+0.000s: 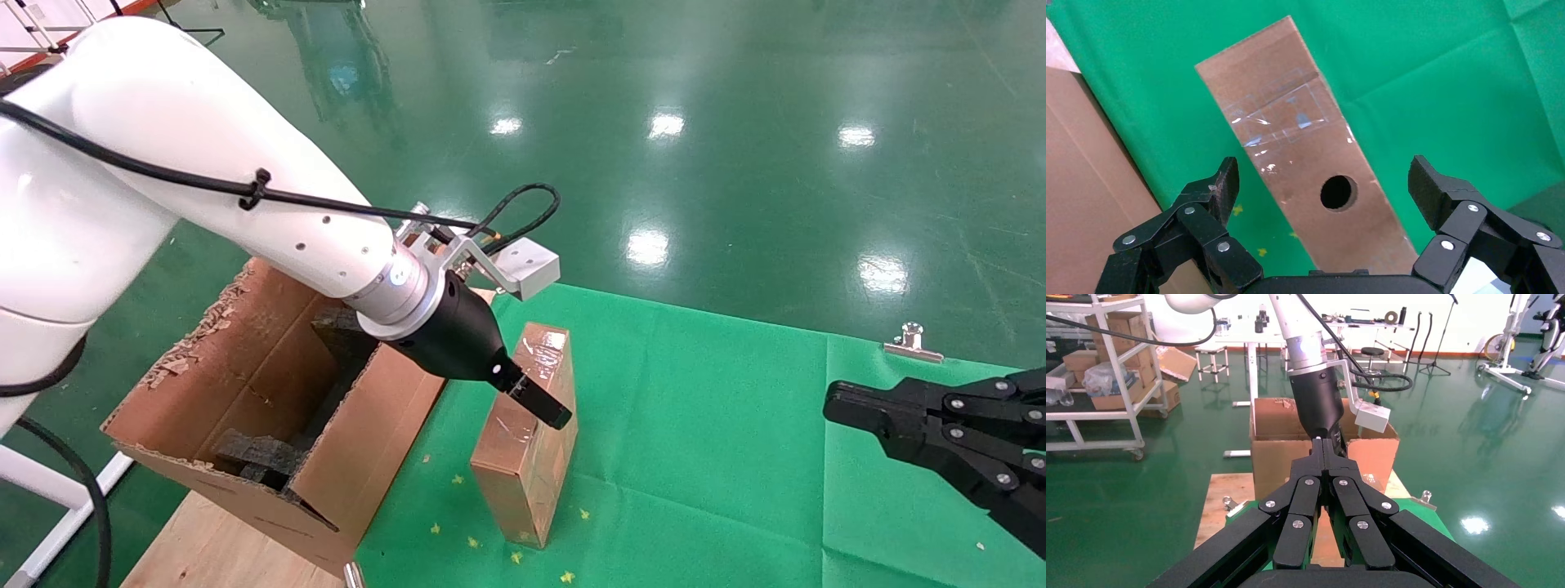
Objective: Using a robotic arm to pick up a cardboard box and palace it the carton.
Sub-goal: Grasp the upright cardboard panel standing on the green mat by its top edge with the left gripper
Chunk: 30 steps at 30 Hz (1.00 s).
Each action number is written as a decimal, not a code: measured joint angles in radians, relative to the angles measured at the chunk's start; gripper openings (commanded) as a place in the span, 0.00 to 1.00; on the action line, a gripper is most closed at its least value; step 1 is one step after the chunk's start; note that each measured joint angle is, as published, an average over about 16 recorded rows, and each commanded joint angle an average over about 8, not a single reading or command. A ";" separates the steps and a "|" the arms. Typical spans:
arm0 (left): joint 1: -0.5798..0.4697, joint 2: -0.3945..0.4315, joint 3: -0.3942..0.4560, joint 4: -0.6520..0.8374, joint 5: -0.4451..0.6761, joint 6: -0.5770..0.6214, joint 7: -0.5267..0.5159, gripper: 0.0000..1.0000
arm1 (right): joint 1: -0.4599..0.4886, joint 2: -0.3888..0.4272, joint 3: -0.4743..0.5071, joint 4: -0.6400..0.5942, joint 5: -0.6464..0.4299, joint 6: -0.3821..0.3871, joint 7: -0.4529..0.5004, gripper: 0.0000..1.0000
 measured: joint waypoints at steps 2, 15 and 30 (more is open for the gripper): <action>0.002 0.002 0.006 0.001 0.006 -0.004 -0.004 1.00 | 0.000 0.000 0.000 0.000 0.000 0.000 0.000 0.00; 0.009 0.005 0.025 0.008 0.025 -0.017 -0.010 0.58 | 0.000 0.000 0.000 0.000 0.000 0.000 0.000 0.74; 0.009 0.004 0.022 0.008 0.022 -0.018 -0.011 0.00 | 0.000 0.000 0.000 0.000 0.000 0.000 0.000 1.00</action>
